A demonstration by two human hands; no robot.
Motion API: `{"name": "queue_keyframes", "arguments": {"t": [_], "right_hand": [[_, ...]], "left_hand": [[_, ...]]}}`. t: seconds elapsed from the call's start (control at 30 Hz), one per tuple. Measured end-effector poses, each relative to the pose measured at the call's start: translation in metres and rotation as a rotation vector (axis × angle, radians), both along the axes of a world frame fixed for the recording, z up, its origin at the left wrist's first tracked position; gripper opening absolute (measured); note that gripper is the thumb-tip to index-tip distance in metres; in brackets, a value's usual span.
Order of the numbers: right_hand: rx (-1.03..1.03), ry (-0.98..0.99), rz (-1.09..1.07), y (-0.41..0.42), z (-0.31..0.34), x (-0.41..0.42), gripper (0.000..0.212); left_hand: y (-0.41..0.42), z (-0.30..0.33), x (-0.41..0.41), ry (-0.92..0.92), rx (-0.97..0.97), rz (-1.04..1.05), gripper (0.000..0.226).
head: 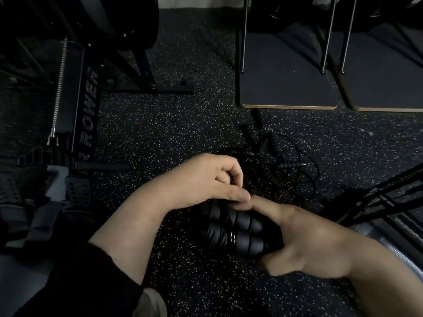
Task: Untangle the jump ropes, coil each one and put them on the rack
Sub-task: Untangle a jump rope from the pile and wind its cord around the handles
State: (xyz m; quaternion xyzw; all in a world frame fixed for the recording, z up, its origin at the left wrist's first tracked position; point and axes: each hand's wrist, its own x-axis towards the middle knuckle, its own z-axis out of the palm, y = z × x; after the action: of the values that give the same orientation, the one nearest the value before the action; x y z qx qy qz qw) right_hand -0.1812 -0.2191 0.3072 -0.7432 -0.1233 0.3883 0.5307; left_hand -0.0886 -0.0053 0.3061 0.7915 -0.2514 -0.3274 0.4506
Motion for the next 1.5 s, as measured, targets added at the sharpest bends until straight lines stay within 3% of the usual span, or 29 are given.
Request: {"name": "queue_keyframes", "arguments": {"t": [0.1, 0.2, 0.27, 0.33, 0.4, 0.5, 0.7, 0.83, 1.03, 1.17, 1.33, 1.5], "right_hand": [[0.128, 0.041, -0.025, 0.007, -0.007, -0.002, 0.074], [0.227, -0.069, -0.219, 0.018, -0.024, -0.003, 0.051], [0.250, -0.175, -0.286, 0.018, -0.022, -0.004, 0.064], [0.298, -0.228, -0.411, 0.011, -0.015, -0.002, 0.087], [0.291, -0.221, -0.423, 0.000, -0.008, -0.001, 0.103], [0.255, -0.286, -0.493, -0.005, -0.001, 0.003, 0.089], [-0.022, -0.355, -0.676, -0.015, -0.005, 0.010, 0.084], [-0.282, -0.354, -0.665, -0.013, -0.014, 0.009, 0.092], [-0.586, -0.281, -0.564, -0.010, -0.010, 0.007, 0.098], [-0.726, -0.269, -0.406, -0.009, -0.007, 0.007, 0.096], [-0.642, -0.231, -0.129, -0.004, -0.005, 0.008, 0.100], [-0.393, -0.143, -0.035, -0.003, -0.005, 0.005, 0.098]], "left_hand": [[-0.001, -0.003, 0.005, 0.057, -0.052, 0.026, 0.020], [-0.009, -0.012, 0.004, 0.142, -0.104, 0.076, 0.020], [-0.012, -0.022, -0.003, 0.282, -0.247, 0.186, 0.009], [-0.016, -0.026, -0.013, 0.264, -0.275, 0.277, 0.021], [-0.024, -0.027, -0.019, 0.200, -0.233, 0.332, 0.028], [-0.035, -0.026, -0.019, 0.188, -0.135, 0.371, 0.039], [-0.040, -0.022, -0.017, 0.166, -0.029, 0.323, 0.025], [-0.037, -0.027, -0.018, -0.125, 0.130, 0.206, 0.023], [-0.029, -0.022, -0.014, -0.410, 0.365, 0.094, 0.012], [-0.021, -0.015, -0.011, -0.476, 0.319, 0.054, 0.018], [-0.013, -0.006, -0.007, -0.423, 0.156, 0.066, 0.012], [-0.010, -0.007, -0.006, -0.261, 0.051, 0.101, 0.008]]}}
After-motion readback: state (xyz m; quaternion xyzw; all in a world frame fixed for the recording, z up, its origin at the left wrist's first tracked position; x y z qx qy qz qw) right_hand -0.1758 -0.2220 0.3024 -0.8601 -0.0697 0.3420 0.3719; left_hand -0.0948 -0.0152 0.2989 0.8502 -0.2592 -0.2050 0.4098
